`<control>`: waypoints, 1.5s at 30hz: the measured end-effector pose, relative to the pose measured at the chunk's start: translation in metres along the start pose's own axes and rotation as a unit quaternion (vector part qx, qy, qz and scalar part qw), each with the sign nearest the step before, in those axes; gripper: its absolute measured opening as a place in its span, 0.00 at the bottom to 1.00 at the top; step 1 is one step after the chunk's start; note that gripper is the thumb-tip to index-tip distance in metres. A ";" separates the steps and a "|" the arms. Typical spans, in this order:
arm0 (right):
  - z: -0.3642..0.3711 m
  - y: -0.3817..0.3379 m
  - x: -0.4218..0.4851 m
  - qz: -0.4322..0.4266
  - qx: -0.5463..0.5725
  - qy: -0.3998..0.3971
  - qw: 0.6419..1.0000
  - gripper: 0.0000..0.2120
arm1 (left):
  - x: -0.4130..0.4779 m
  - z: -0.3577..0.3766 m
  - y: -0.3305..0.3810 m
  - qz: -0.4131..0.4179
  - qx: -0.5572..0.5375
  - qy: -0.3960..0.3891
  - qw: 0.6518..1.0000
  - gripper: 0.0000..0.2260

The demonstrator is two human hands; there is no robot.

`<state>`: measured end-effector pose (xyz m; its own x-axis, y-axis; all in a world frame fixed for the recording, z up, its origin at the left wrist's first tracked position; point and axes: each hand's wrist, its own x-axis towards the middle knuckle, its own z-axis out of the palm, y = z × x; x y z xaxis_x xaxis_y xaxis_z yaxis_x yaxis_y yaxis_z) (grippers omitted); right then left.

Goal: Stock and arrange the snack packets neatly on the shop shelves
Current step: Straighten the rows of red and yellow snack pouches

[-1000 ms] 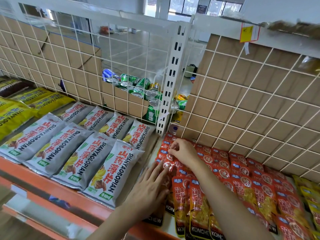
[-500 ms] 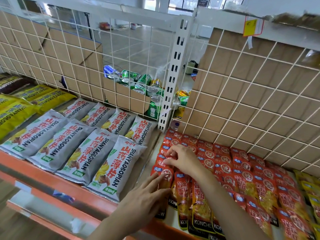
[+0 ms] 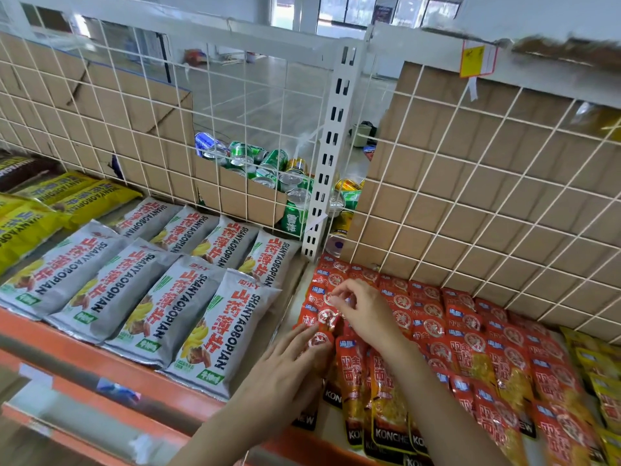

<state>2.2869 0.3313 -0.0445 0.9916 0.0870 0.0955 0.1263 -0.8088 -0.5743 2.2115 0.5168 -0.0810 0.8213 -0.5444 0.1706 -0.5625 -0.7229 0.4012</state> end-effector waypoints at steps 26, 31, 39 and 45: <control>-0.019 0.004 -0.060 0.077 -0.175 -0.116 0.975 0.44 | 0.091 0.008 -0.011 -0.126 -0.048 -0.048 0.990 0.30; -0.005 -0.002 -0.072 0.080 -0.226 -0.109 0.965 0.44 | 0.092 0.007 -0.012 -0.113 -0.039 -0.035 0.992 0.28; 0.001 0.002 -0.078 0.081 -0.184 -0.072 0.977 0.43 | 0.088 0.009 -0.015 -0.086 -0.041 -0.030 0.995 0.31; -0.006 0.007 -0.080 0.076 -0.161 -0.072 0.981 0.29 | 0.085 0.008 -0.014 -0.072 -0.022 -0.025 0.997 0.26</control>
<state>2.2087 0.3156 -0.0510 0.9949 0.0129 -0.1004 -0.0163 -0.9586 -0.2844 2.2886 0.4775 -0.0792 0.8870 -0.4574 0.0636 -0.4331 -0.7761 0.4582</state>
